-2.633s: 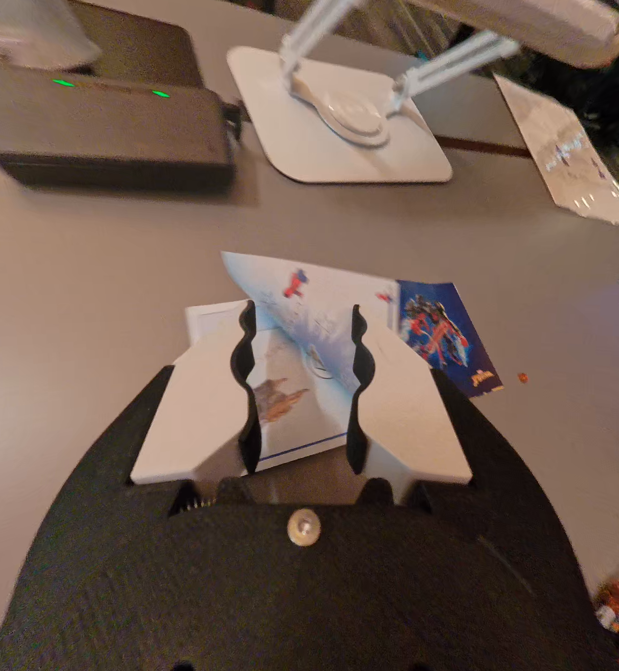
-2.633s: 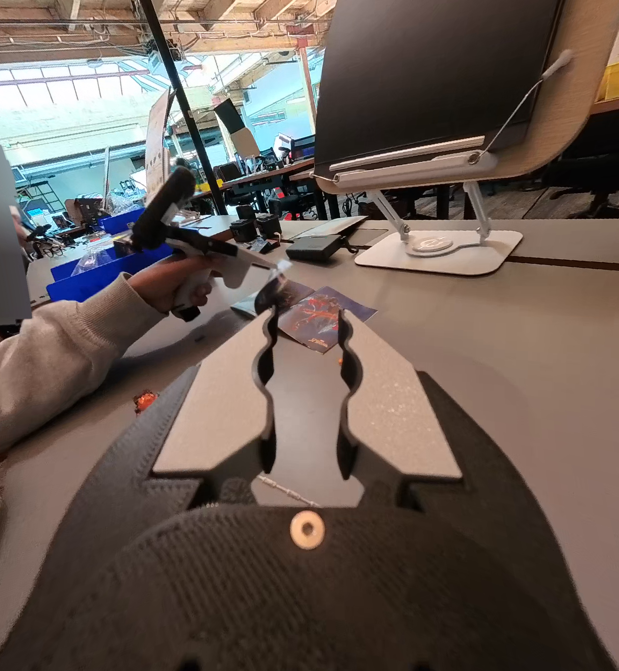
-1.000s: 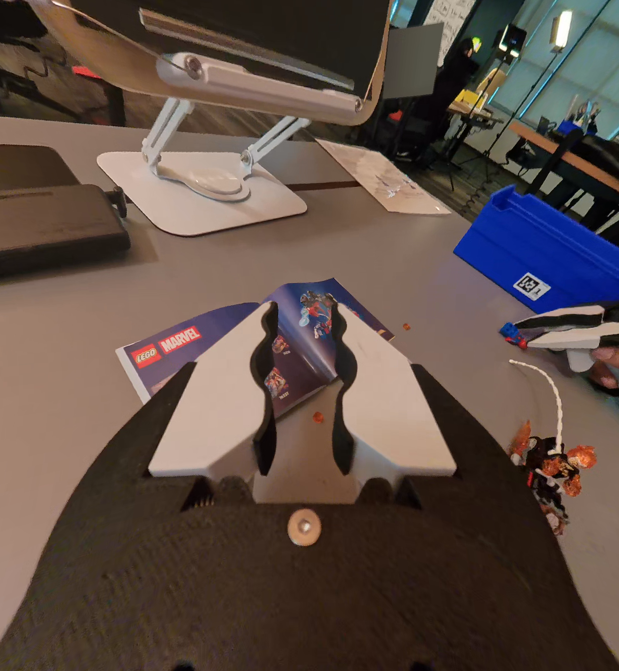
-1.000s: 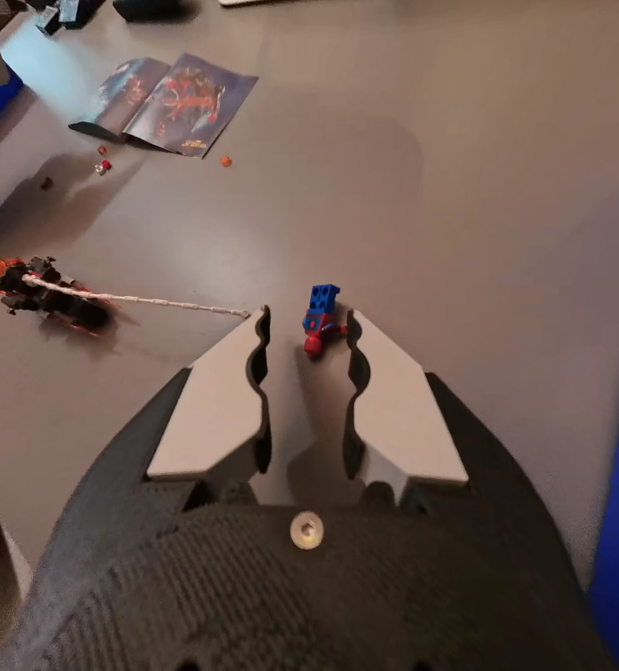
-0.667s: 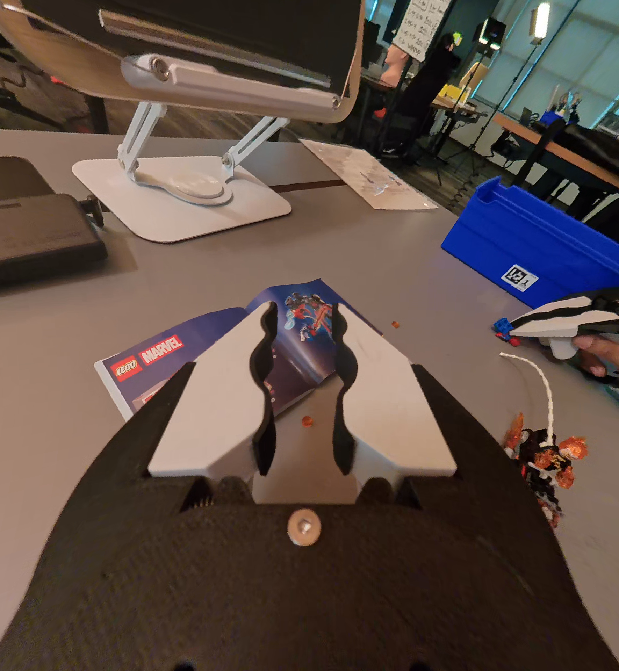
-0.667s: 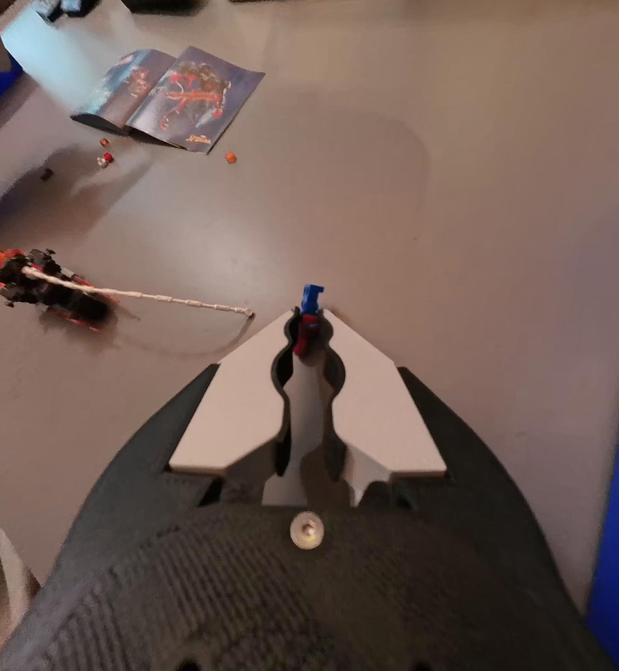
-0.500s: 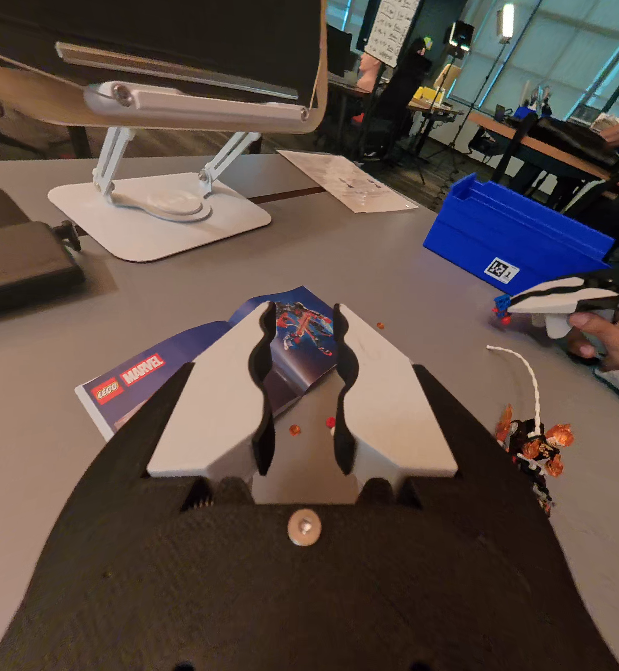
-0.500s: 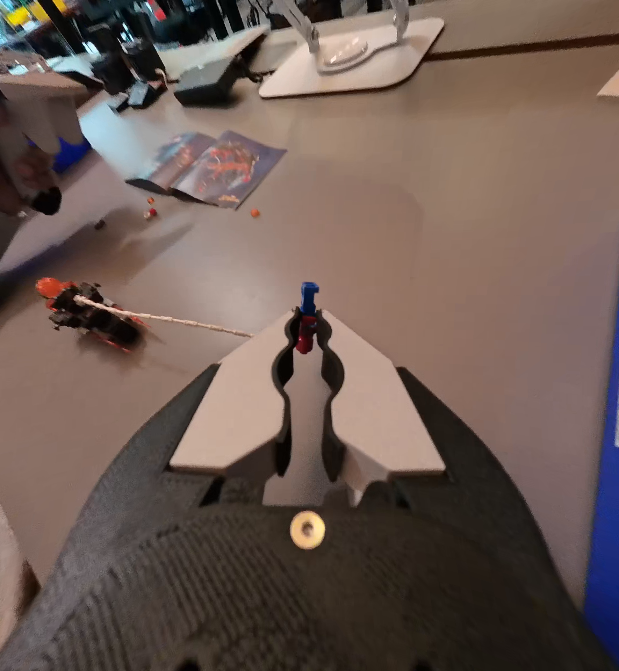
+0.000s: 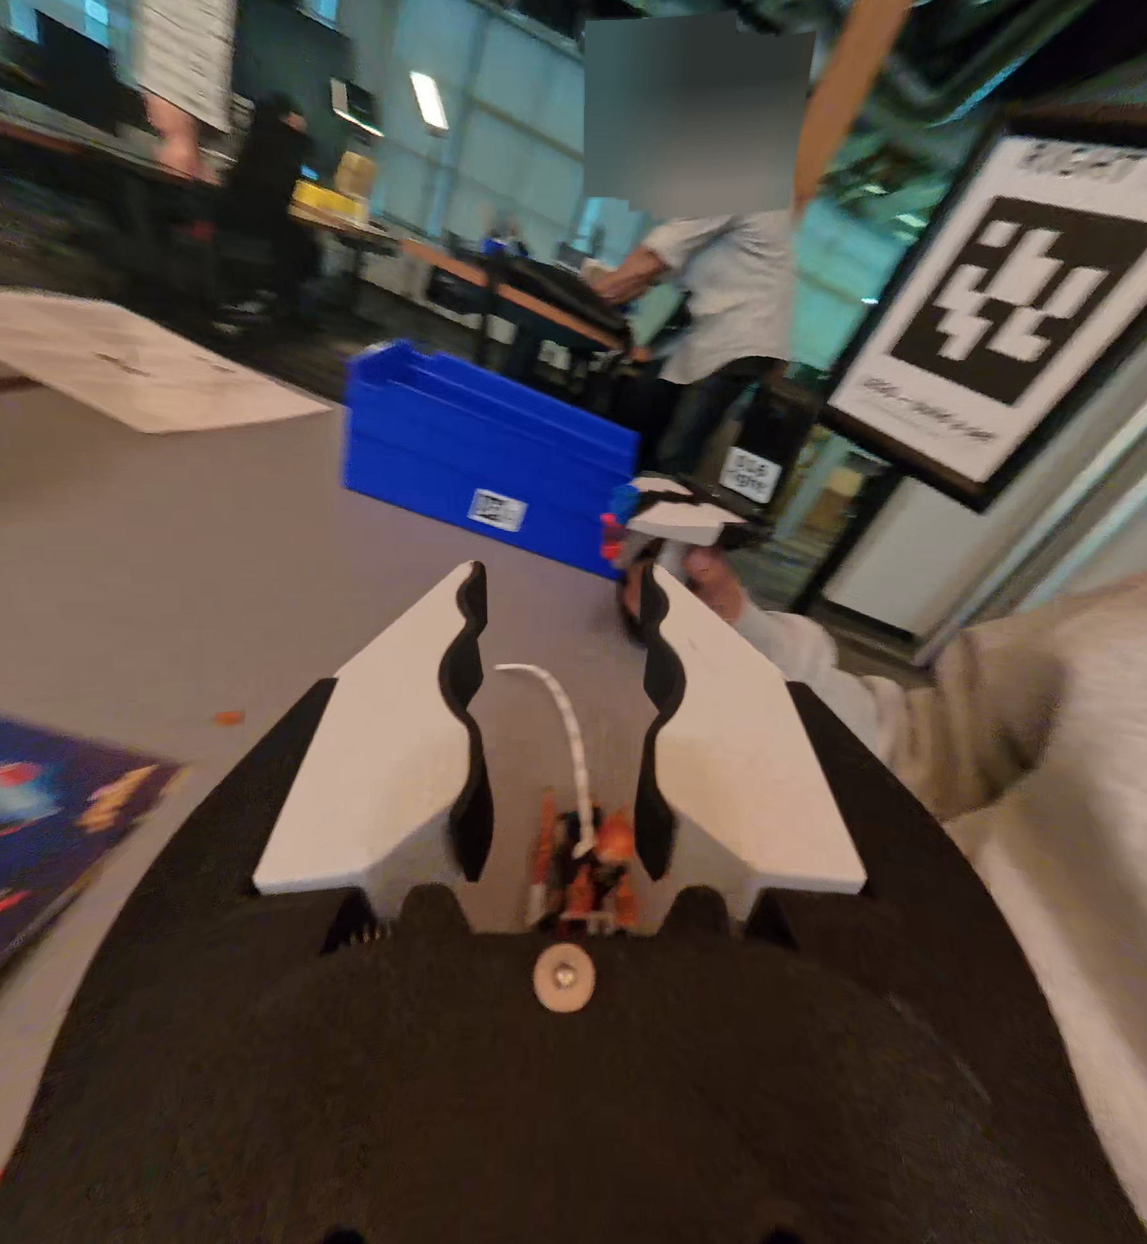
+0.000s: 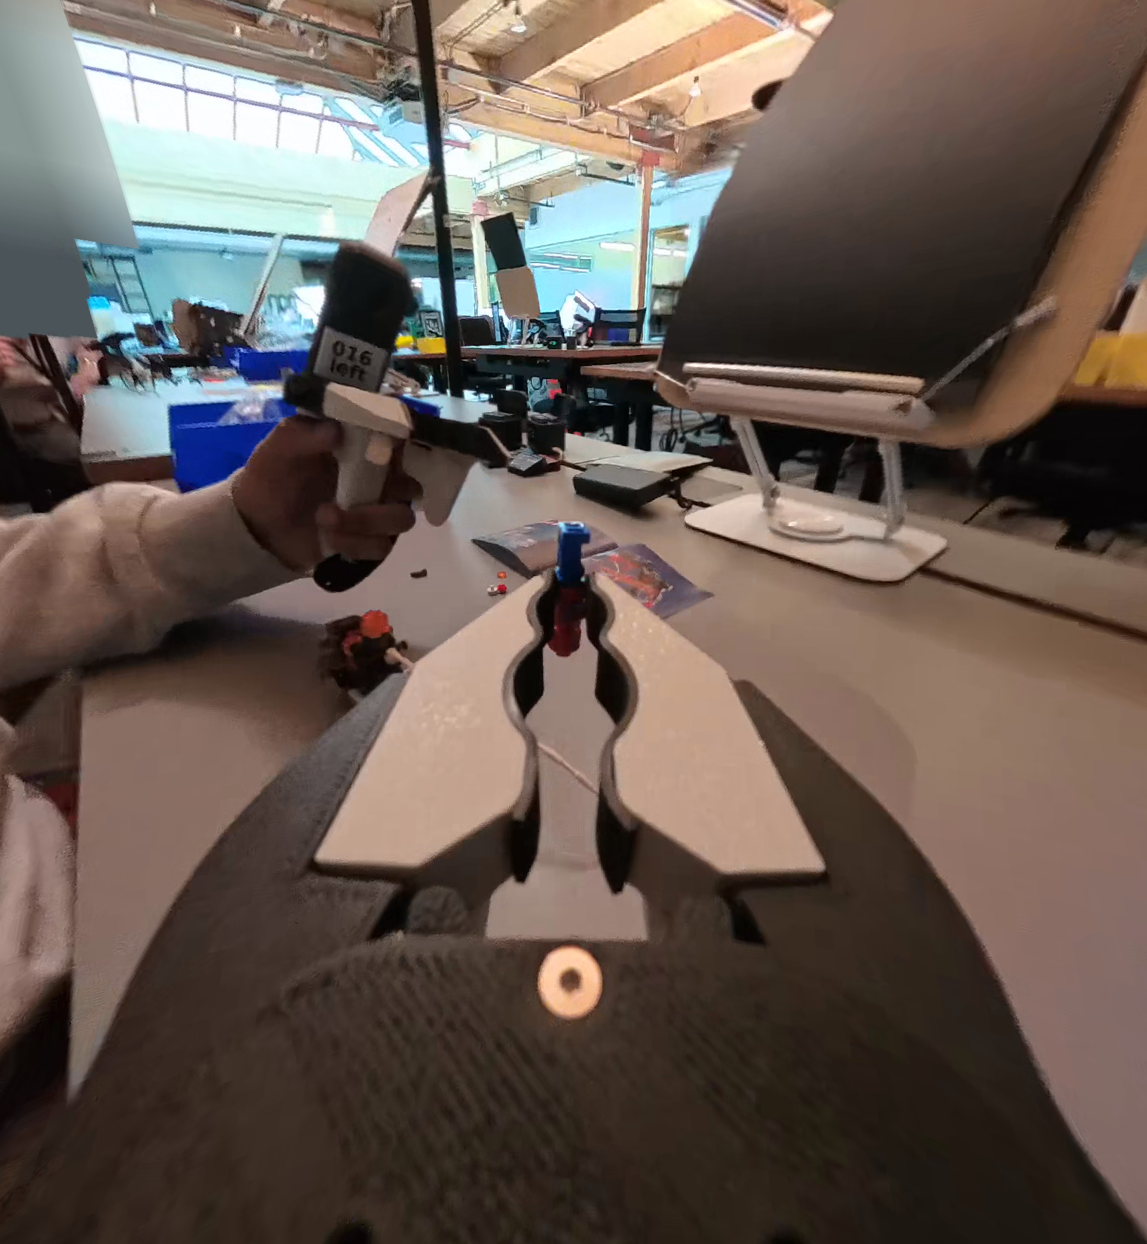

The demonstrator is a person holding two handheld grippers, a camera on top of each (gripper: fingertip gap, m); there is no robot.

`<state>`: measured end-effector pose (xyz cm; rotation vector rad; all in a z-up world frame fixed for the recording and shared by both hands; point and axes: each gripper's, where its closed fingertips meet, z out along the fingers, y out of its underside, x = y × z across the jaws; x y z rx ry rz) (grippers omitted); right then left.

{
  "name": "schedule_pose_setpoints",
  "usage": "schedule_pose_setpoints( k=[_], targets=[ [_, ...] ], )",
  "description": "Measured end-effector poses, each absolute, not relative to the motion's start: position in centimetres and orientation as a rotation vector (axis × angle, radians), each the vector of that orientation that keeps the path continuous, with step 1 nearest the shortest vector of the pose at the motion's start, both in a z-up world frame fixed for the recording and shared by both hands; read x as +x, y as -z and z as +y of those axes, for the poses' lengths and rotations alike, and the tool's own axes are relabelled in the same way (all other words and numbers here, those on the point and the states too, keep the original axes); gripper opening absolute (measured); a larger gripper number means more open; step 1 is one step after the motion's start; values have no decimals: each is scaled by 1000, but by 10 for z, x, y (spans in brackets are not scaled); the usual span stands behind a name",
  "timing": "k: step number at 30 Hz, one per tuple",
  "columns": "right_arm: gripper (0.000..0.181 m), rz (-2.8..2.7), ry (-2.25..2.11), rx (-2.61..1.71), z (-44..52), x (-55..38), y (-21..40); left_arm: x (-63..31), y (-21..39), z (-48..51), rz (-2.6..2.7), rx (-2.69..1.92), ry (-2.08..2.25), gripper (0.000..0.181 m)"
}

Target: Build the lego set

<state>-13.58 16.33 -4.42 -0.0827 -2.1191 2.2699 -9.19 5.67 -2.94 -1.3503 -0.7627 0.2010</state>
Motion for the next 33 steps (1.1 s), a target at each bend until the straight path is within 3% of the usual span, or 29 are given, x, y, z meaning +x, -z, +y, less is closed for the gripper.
schedule_pose_setpoints(
  k=[12, 19, 27, 33],
  targets=[
    [6, -2228, -2226, 258, 120, -72, 55, -62, 56, 133, -592, -1672, -94, 48],
    [6, -2254, -2219, 308, 119, -66, 58, -63, 61, 132, -575, -1696, -133, 14],
    [6, -2202, -2203, 314, 119, -69, 57, -66, 62, 126, -566, -1699, -172, 6],
    [18, -2145, -2232, 256, 120, -77, 51, -71, 56, 121, -554, -1683, -278, 6]
  ],
)
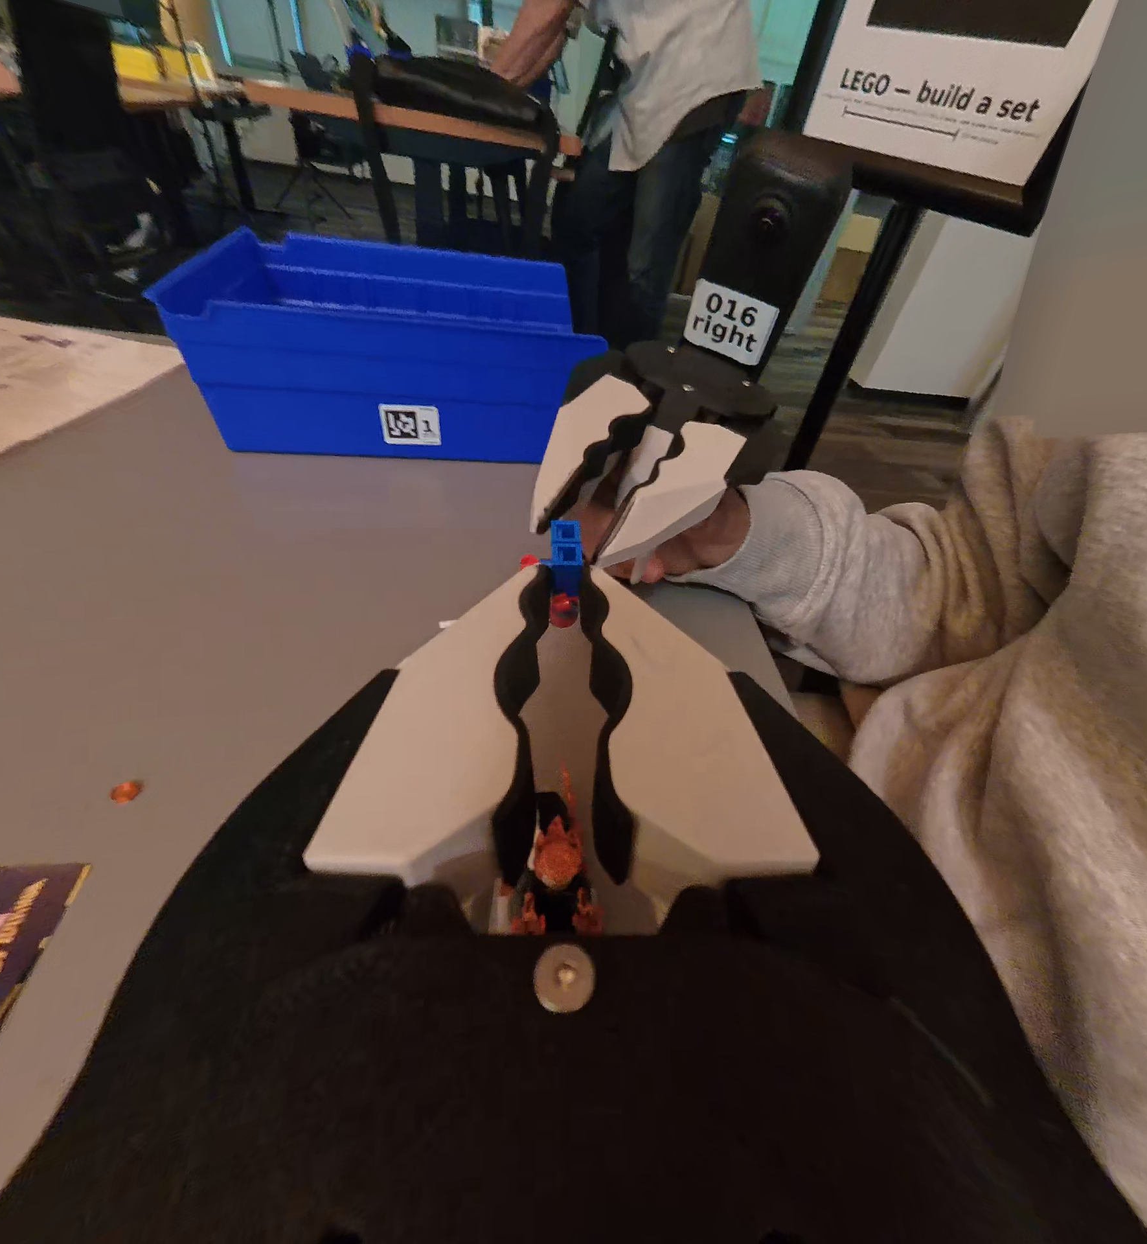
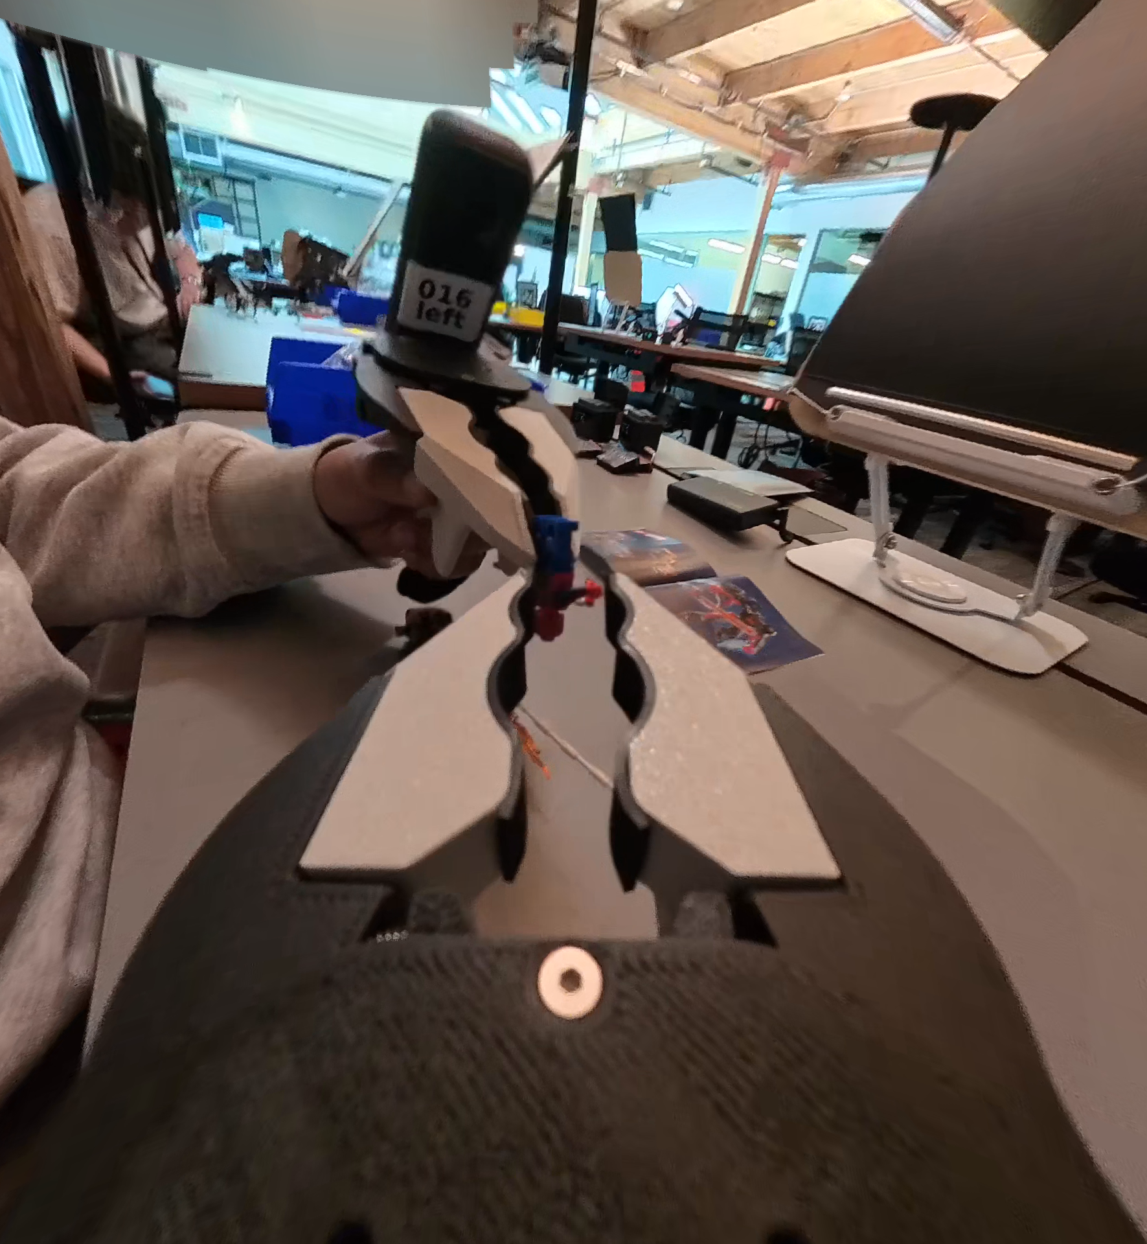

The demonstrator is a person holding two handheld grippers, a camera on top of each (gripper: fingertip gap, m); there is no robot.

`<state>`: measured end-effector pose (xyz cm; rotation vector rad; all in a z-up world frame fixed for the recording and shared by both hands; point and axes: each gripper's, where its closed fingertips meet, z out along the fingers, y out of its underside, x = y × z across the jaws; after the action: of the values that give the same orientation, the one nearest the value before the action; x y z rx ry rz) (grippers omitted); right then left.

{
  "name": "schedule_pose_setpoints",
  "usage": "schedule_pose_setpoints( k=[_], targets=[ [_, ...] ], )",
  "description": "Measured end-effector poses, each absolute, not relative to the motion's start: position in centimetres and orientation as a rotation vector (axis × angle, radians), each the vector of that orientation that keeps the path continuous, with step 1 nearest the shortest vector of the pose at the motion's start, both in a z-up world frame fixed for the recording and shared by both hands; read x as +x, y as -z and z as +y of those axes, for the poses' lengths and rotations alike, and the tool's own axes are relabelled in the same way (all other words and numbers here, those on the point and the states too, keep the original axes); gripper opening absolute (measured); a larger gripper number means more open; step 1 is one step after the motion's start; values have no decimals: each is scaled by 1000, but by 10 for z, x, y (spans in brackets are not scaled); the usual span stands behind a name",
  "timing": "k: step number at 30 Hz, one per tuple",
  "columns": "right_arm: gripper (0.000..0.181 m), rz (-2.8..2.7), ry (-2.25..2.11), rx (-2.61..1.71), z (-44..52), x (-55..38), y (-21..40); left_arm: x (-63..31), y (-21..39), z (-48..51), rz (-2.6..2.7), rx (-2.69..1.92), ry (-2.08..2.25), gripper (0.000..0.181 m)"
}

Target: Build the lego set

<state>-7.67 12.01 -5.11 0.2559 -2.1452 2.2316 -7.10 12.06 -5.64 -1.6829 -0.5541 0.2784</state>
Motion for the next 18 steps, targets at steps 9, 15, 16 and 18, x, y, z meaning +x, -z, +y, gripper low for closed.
schedule_pose_setpoints(
  k=[9, 15, 16, 18],
  targets=[
    [27, -2182, -2667, 48, 124, -71, 28, -77, 10, 93, -448, -1544, -916, 6],
    [33, -2268, -3160, 5, 117, -44, 12, -63, 0, 112, -194, -1620, -1471, 6],
    [34, -2249, -3277, -17, 119, -43, 7, -60, -1, 117, -149, -1623, -1544, 6],
    [41, -2241, -3450, -73, 121, -43, 3, -55, -2, 125, -65, -1616, -1662, 5]
  ],
)
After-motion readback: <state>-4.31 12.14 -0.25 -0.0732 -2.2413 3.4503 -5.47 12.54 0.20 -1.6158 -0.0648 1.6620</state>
